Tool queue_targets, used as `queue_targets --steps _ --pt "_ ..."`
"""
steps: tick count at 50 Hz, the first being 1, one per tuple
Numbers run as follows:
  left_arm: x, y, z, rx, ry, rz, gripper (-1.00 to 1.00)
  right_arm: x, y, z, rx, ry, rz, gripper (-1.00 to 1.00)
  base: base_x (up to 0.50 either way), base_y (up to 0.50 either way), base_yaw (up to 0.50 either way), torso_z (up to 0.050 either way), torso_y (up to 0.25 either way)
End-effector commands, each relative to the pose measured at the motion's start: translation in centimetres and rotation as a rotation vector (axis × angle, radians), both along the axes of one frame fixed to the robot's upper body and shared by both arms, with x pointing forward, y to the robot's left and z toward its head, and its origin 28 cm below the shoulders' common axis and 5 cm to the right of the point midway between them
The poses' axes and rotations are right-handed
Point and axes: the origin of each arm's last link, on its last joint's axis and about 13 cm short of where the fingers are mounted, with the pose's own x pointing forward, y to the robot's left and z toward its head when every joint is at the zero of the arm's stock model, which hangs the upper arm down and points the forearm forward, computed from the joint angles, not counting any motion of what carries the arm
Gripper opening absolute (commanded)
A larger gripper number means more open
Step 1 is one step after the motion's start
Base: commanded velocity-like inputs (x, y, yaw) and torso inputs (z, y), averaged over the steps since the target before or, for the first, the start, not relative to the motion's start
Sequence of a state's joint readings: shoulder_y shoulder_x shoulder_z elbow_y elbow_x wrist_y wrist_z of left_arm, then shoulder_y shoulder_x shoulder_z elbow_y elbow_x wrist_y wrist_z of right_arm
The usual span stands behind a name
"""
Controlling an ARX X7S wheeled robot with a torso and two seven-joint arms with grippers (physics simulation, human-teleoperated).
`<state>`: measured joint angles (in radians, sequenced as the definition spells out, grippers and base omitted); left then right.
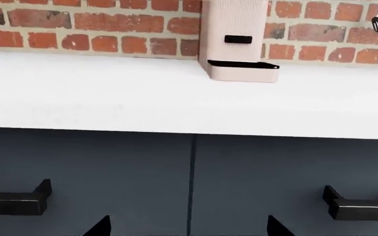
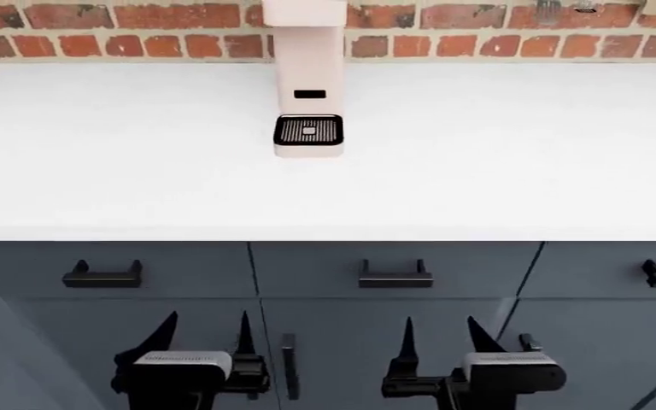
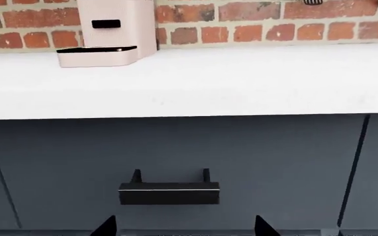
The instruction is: Pick the mug from the cabinet, place it under the coffee machine dispenser, and press the start button.
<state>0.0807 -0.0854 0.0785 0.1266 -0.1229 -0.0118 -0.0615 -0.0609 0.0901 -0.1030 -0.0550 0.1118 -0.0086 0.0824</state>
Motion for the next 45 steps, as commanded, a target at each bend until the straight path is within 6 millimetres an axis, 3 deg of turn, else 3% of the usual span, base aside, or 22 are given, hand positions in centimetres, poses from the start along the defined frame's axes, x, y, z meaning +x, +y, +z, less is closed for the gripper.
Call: queue_targets --steps 1,45 --pt "-0.15 0.02 -0.25 -0.007 0.013 0.001 1.0 -0.05 0.12 -0.09 -0.018 0.015 0.007 1.0 0.0 0.5 0.0 0.0 0.0" --pt "-0.72 -0.08 0.28 -0.005 -0.004 -0.01 1.0 -0.35 0.22 0.46 -0.047 0.026 0.028 1.0 0.0 0.5 0.0 0.0 0.0"
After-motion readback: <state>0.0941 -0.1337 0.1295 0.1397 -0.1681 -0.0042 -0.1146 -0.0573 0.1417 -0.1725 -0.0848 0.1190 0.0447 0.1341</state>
